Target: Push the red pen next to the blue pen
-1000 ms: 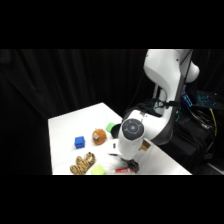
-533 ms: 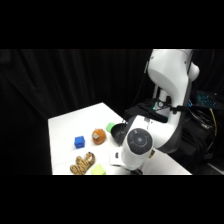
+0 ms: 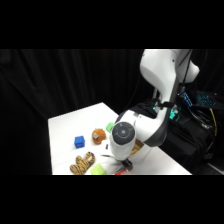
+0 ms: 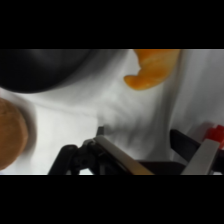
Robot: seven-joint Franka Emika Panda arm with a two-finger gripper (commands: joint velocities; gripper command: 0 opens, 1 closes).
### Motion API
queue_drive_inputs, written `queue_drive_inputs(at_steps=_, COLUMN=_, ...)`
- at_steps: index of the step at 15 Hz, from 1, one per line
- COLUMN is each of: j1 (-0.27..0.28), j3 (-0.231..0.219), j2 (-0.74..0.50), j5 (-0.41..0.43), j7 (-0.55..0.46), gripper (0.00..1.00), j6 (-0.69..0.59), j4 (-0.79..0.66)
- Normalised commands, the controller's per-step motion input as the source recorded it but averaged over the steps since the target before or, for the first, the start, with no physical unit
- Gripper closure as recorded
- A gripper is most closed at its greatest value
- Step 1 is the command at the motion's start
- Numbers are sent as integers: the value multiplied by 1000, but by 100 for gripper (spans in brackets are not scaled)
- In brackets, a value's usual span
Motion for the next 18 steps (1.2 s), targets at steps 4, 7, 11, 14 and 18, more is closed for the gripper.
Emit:
queue_drive_inputs(at_steps=4, j1=-352, j3=-28, j2=-553, j5=-122, j7=-283, gripper=0, j6=-258, j4=-268)
queue_drive_inputs(at_steps=7, j1=-224, j3=50, j2=-403, j5=-124, j7=-149, gripper=0, j6=-220, j4=-151)
queue_drive_inputs(at_steps=11, j1=-143, j3=128, j2=-260, j5=-54, j7=-110, gripper=0, j6=-158, j4=-108)
queue_drive_inputs(at_steps=14, j1=-118, j3=146, j2=-196, j5=36, j7=-86, gripper=0, j6=-96, j4=-104)
queue_drive_inputs(at_steps=18, j1=-108, j3=129, j2=-178, j5=91, j7=-70, gripper=0, j6=-57, j4=-105)
